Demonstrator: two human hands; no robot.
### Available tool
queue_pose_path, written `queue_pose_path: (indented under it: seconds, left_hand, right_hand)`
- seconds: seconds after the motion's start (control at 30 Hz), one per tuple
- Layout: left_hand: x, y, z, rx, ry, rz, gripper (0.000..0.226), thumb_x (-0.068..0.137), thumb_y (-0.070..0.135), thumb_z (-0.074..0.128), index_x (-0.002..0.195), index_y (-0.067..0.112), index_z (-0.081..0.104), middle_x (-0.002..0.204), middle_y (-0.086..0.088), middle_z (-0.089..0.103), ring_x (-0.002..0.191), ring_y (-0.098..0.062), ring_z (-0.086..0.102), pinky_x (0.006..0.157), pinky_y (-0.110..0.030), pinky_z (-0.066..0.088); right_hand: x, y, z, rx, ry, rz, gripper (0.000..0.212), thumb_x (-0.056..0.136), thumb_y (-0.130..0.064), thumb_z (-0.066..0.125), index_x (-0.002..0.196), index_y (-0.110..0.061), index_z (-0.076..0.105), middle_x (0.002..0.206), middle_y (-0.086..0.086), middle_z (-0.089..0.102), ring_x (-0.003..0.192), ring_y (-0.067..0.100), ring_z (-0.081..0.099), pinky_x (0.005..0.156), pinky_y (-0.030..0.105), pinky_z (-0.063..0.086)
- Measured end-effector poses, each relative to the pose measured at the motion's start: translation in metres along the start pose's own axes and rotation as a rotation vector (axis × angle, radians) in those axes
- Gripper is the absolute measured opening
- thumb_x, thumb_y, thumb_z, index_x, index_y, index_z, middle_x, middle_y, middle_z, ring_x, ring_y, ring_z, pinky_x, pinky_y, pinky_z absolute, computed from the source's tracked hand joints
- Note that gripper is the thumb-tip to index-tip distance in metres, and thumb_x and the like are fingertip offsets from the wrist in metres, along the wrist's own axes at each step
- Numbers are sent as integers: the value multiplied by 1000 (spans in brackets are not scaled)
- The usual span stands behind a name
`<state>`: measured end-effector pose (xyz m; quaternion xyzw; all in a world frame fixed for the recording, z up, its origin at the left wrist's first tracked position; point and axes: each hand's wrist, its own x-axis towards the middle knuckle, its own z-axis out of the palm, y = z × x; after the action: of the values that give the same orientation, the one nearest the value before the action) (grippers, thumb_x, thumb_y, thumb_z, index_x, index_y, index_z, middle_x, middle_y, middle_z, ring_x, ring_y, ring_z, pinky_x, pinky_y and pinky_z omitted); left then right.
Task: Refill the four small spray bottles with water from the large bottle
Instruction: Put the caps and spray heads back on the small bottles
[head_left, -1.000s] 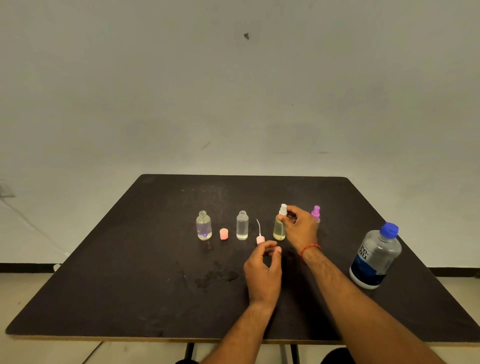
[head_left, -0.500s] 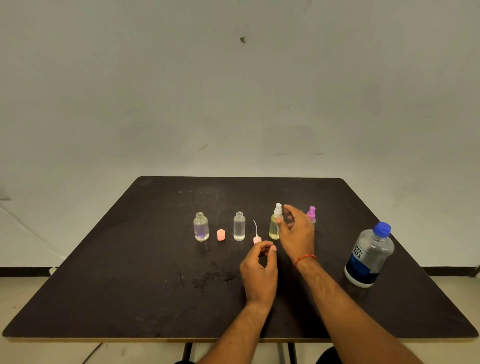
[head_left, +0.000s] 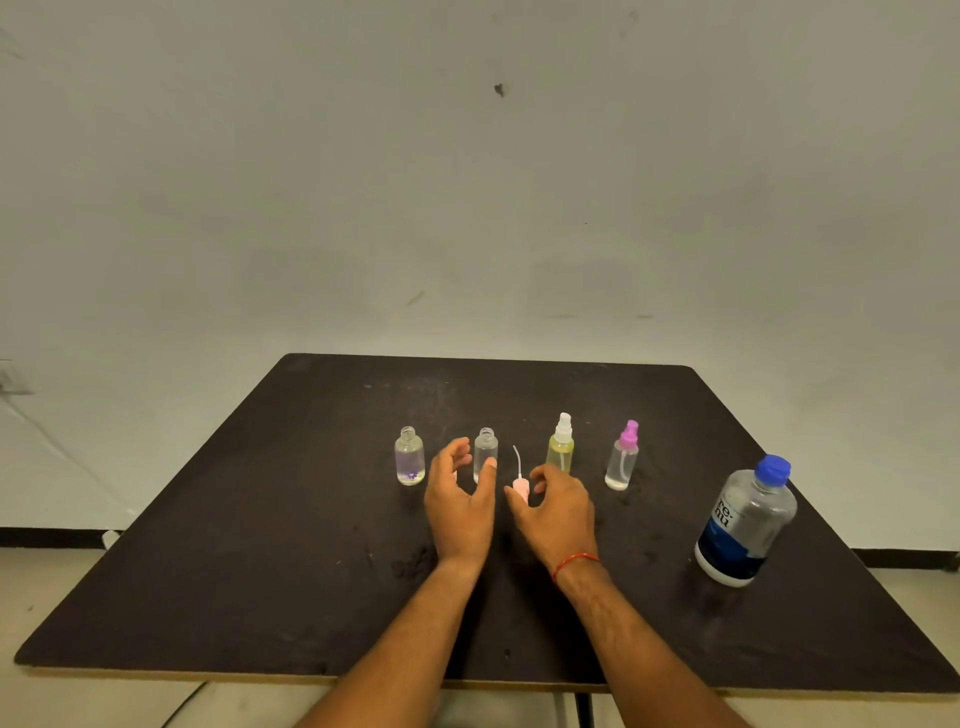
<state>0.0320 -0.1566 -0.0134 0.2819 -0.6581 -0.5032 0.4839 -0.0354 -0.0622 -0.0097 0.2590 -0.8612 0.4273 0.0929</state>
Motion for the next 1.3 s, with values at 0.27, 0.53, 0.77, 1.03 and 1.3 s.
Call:
queue_pose_path:
  seconds: [0.27,0.53,0.77,1.03,1.3]
  left_hand:
    - [18,-20,13,157,-137,-39,69,85,29,80,146,17,49,144,2,57,132,-11,53,110,-33,46]
    - [22,-21,17,227,-164,-26,37,91,21,73,127,16,64,113,9,68,113,-18,64,96,-31,50]
    - [20,-23,14,220,-180,29,23,90,24,73,112,25,63,88,24,60,90,-1,61,91,-43,54]
    - [14,-18,11,195,-234,134,27,92,32,71,118,34,60,102,28,60,100,2,59,102,-40,47]
    - [10,-14,9,207,-296,200,33,92,27,71,123,23,62,115,10,66,105,-7,61,91,-23,51]
  right_hand:
    - [6,-4,12,-57,-49,139,25,75,-37,72,70,-22,52,70,-7,57,66,11,57,63,29,49]
    - [11,-4,6,-30,-17,182,14,79,-27,65,69,-20,58,70,-6,60,64,12,58,59,26,47]
    - [7,-10,-36,107,148,71,16,76,-21,77,80,-22,61,70,-11,63,63,3,62,61,23,54]
    - [20,-33,-86,192,141,-175,21,83,-17,75,103,-18,70,92,-10,68,85,-8,63,76,15,56]
    - [23,-36,-83,76,73,-251,21,83,-26,72,102,-32,66,92,-20,66,84,1,64,92,45,54]
